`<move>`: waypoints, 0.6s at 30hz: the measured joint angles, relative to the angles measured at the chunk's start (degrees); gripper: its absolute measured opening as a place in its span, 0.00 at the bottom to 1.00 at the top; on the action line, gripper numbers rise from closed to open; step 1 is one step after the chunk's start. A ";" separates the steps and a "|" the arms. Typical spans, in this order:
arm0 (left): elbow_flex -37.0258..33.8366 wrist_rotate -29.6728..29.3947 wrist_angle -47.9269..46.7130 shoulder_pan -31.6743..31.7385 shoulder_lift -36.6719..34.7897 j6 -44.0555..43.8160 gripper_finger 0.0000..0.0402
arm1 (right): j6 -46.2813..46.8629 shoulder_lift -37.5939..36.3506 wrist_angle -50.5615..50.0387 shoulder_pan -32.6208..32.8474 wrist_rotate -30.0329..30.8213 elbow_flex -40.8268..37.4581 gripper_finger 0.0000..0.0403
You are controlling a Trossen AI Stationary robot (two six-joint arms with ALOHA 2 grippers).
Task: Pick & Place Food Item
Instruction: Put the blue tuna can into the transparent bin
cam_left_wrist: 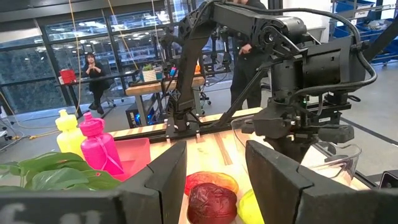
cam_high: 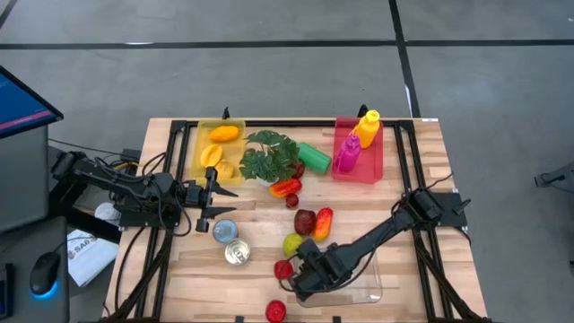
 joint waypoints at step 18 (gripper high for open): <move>0.00 0.00 0.01 0.00 0.01 -0.01 0.38 | 5.56 0.09 -3.59 0.37 -1.74 -5.15 0.00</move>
